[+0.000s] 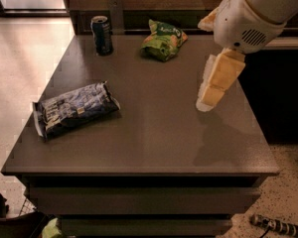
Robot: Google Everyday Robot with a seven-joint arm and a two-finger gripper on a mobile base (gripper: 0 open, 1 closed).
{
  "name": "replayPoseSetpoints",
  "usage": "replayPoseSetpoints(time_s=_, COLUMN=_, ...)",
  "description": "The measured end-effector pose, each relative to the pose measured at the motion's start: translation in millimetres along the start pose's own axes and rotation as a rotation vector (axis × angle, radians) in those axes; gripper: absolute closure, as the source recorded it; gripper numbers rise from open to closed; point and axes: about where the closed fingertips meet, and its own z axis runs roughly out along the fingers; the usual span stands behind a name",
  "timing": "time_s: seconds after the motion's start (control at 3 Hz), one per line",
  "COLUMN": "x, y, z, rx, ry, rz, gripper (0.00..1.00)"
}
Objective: Pick blue chip bag
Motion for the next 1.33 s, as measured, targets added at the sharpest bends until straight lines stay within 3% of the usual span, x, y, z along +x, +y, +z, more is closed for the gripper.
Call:
replayPoseSetpoints(time_s=0.67, x=-104, y=-1, z=93, rx=-0.087, ry=-0.251, rz=-0.102, gripper=0.0)
replayPoseSetpoints(time_s=1.0, x=-146, y=5, z=135, rx=-0.11, ry=-0.333, rz=-0.122, gripper=0.0)
replayPoseSetpoints(time_s=1.33, x=-174, y=13, z=162, rx=-0.096, ry=-0.375, rz=-0.113, gripper=0.0)
